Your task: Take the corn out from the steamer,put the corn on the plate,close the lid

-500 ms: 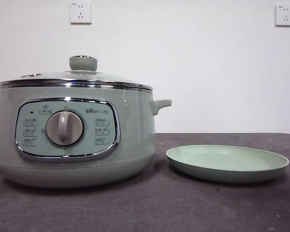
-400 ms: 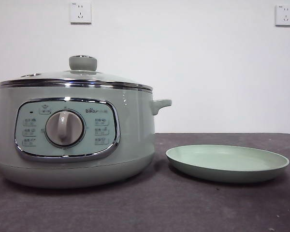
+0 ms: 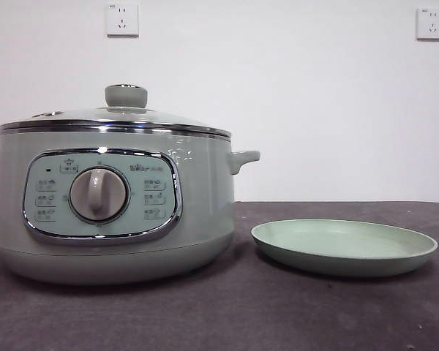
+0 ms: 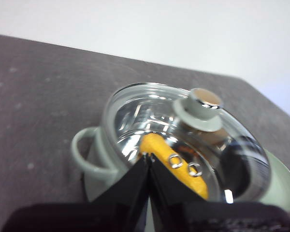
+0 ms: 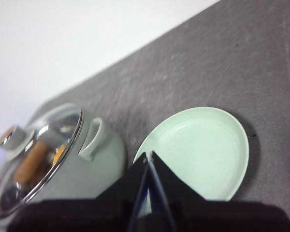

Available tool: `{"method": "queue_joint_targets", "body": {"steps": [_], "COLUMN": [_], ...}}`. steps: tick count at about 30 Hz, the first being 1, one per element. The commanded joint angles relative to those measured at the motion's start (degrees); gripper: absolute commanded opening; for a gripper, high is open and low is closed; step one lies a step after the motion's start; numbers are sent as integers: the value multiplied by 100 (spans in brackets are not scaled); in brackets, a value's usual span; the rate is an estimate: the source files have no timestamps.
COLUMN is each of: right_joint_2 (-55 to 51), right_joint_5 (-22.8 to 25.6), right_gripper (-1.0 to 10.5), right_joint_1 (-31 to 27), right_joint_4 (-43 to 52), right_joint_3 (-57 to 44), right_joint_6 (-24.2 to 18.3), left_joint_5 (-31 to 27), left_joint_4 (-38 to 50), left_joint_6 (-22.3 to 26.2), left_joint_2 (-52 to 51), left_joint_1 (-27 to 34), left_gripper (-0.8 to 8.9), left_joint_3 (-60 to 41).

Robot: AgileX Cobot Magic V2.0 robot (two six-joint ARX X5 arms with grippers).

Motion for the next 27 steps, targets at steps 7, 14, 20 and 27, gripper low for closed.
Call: {"method": "queue_joint_targets", "body": {"steps": [7, 14, 20, 27], "right_joint_2": [1843, 2828, 3062, 3091], "right_joint_5": [-1169, -1523, -1484, -1482], "right_gripper": [-1, 119, 358, 356], "right_joint_1": [0, 11, 11, 11], "right_joint_4": [-1390, -2380, -2363, -2363], "right_joint_3": [1939, 3010, 3246, 3244], "right_joint_6": [-1998, -2841, -2820, -2680], "left_joint_5": [1207, 1593, 1563, 1488], "left_joint_4": [-743, -1331, -1320, -492], "left_joint_6": [809, 1117, 1102, 765], "left_joint_2": [1773, 2664, 3016, 3456], "left_joint_1": [9, 4, 2, -315], "left_gripper": [-4, 56, 397, 407], "left_joint_3": [1635, 2321, 2374, 2385]}}
